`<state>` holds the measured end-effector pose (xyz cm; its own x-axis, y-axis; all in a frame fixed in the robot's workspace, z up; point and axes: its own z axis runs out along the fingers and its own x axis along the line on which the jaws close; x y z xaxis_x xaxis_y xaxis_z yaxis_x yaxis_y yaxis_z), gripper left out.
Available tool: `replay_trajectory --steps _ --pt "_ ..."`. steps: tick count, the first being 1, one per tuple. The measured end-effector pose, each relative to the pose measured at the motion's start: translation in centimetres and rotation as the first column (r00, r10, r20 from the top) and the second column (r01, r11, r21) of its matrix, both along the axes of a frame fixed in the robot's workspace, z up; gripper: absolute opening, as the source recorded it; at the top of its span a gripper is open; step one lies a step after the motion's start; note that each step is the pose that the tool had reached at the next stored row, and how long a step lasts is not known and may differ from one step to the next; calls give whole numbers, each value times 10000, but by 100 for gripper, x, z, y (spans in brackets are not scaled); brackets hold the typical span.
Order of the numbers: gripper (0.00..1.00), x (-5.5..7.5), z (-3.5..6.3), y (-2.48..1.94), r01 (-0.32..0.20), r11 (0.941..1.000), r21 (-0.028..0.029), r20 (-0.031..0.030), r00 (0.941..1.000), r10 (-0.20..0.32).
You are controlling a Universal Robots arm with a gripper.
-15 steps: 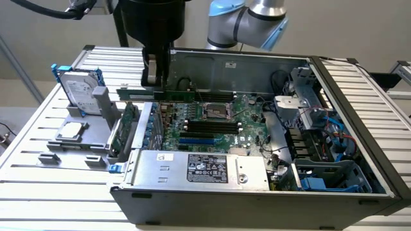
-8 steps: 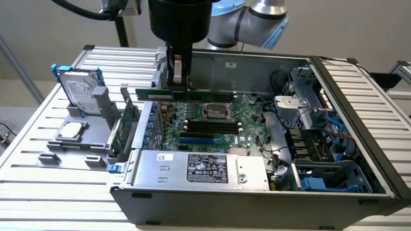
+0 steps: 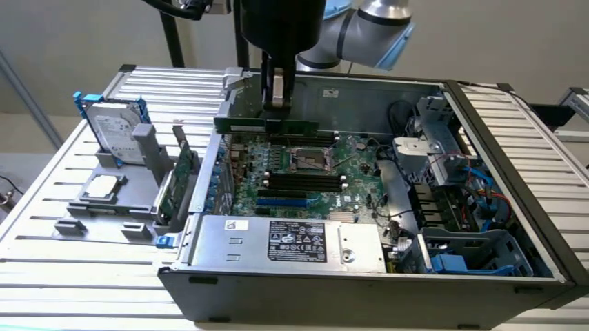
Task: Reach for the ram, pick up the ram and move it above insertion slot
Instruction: 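Pick up the ram and move it above insertion slot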
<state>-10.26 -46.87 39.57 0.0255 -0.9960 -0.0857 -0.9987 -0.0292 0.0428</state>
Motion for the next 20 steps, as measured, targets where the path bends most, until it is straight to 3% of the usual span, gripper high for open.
replay_trajectory --steps 6,10,15,20 --pt "14 68 -8 261 -1 10000 -13 -1 10000 1" --pt "14 134 -18 401 -3 10000 -28 0 10000 3" --pt "14 270 -44 521 -1 10000 -65 0 10000 1" --pt "14 452 -89 599 0 9999 -136 0 10000 0"
